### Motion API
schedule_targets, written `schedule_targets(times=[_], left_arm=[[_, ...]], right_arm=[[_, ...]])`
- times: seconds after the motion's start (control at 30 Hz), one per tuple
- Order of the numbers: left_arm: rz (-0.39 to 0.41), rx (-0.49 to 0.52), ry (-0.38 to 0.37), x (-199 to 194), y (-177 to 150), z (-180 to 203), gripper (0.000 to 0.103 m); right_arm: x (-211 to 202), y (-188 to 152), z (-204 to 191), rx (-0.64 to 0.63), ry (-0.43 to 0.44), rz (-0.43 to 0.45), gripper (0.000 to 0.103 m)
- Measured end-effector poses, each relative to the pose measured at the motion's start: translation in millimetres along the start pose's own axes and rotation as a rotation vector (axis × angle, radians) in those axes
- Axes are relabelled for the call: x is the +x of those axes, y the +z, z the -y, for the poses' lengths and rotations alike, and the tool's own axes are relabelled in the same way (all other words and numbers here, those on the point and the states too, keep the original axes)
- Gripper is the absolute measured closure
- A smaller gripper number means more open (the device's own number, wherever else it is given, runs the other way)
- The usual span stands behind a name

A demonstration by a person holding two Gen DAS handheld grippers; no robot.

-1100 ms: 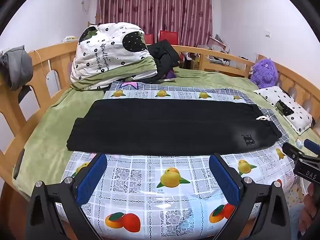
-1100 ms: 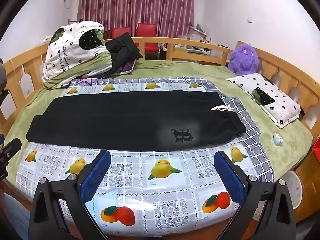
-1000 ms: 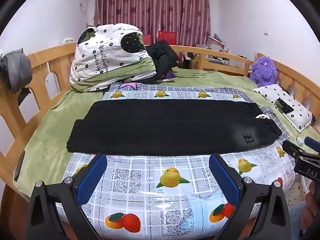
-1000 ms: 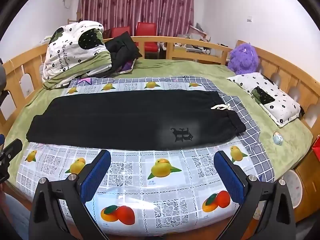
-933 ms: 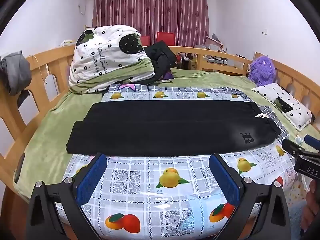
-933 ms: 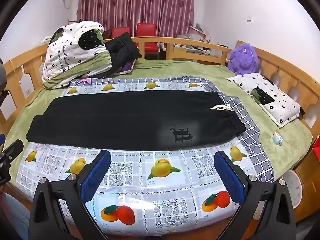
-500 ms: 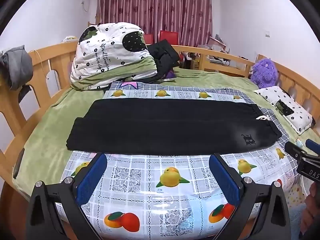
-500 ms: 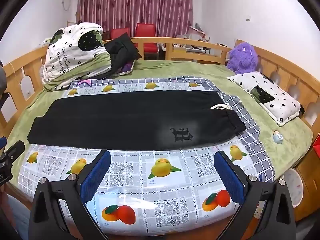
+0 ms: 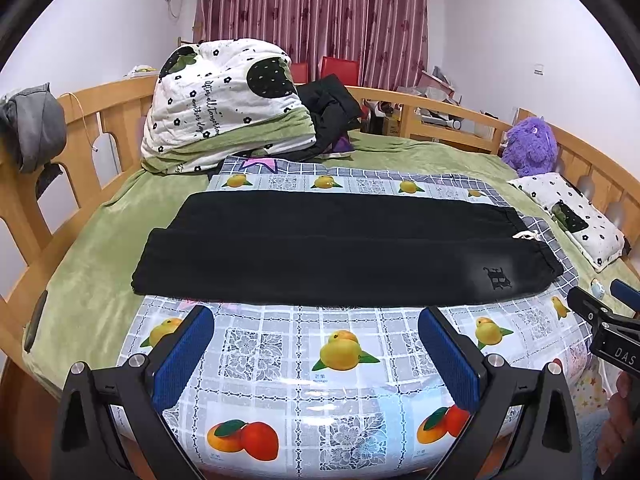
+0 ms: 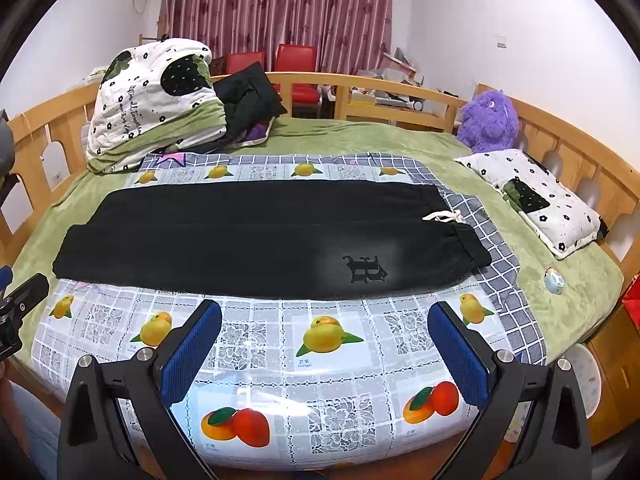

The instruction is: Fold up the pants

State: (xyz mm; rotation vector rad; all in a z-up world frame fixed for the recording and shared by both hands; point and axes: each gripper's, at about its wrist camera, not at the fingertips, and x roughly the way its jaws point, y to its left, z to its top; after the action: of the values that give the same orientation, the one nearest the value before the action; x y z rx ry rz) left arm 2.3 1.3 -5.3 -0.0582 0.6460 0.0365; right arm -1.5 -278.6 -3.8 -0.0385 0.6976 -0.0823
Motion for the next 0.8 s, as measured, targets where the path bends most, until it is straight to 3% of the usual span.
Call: schedule_targets(times=[0.8], left_arm=[[-0.013, -0.011, 0.001, 1.2, -3.1, 0.0, 0.0]], right_arm=[[-2.0, 1.8, 0.2, 0.004, 0.002, 0.001, 0.002]])
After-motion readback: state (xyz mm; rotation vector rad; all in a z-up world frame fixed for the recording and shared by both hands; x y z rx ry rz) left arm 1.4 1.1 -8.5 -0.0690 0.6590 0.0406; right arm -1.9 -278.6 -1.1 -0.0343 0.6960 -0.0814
